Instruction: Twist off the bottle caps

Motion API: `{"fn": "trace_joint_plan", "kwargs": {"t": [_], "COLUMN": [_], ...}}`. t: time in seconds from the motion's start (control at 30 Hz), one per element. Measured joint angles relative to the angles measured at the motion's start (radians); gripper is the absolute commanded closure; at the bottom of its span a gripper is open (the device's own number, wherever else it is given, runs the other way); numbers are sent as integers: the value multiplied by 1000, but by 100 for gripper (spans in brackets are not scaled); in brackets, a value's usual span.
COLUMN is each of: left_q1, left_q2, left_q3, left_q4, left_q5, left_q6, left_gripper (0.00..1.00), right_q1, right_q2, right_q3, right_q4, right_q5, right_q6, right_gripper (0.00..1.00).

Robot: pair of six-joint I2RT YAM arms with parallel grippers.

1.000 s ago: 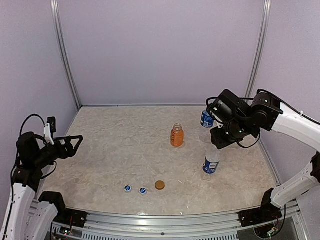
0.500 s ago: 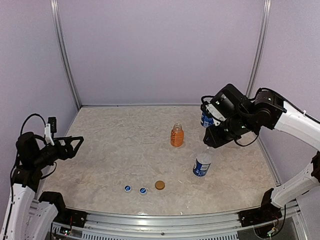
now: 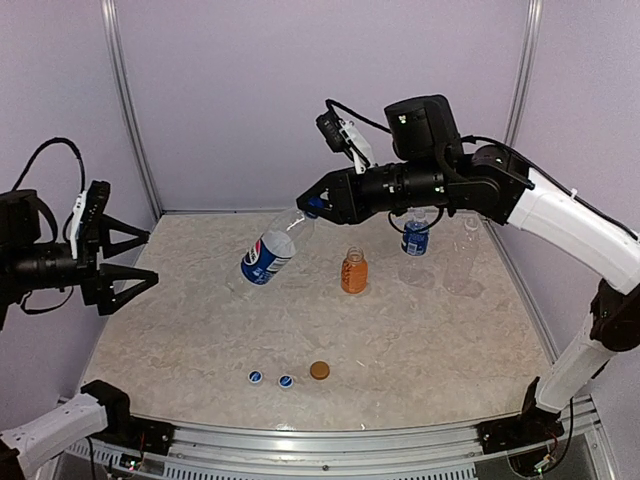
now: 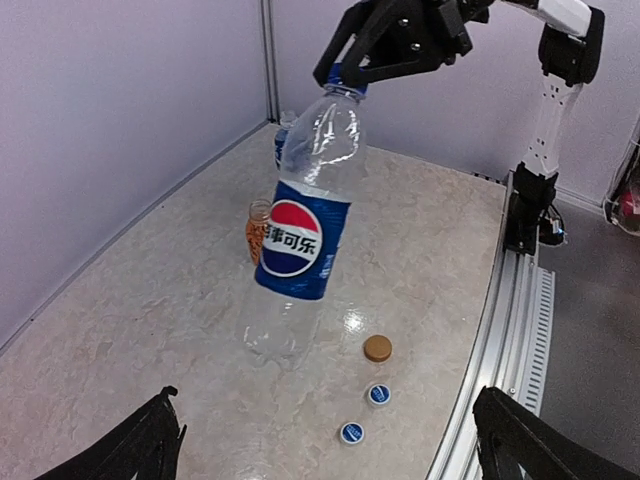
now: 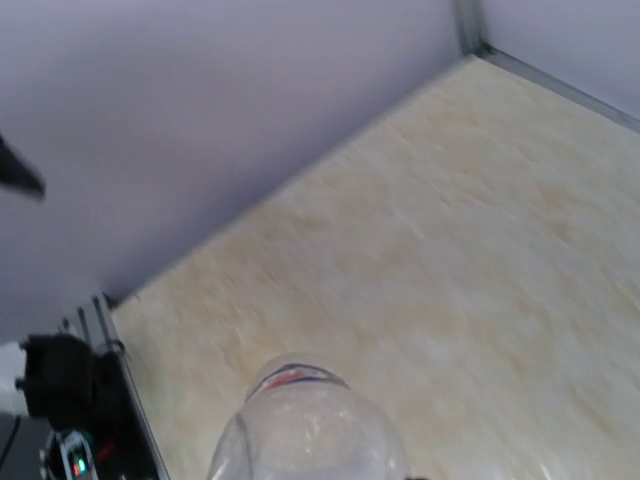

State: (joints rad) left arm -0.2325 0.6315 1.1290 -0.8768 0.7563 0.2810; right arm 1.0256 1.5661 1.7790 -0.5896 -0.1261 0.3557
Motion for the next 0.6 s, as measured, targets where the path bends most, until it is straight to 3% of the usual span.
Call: {"fn": "trace_joint_plan", "kwargs": {"t": [0.2,0.6], "left_q1": [-145,-286], "left_q2": [182,357], "left_q3": [158,149], "left_q4": [-181,-139], "left_q5": [-28,-276], "left_q6": [132,222], "left_gripper": [1,3], "right_q1": [2,43], "right_q2": [181,211], "right_q3": [68,42], "right_q4": [182,370], "right_q5": [-106,-220], "right_q6": [2,27], "right_gripper": [100,100]}}
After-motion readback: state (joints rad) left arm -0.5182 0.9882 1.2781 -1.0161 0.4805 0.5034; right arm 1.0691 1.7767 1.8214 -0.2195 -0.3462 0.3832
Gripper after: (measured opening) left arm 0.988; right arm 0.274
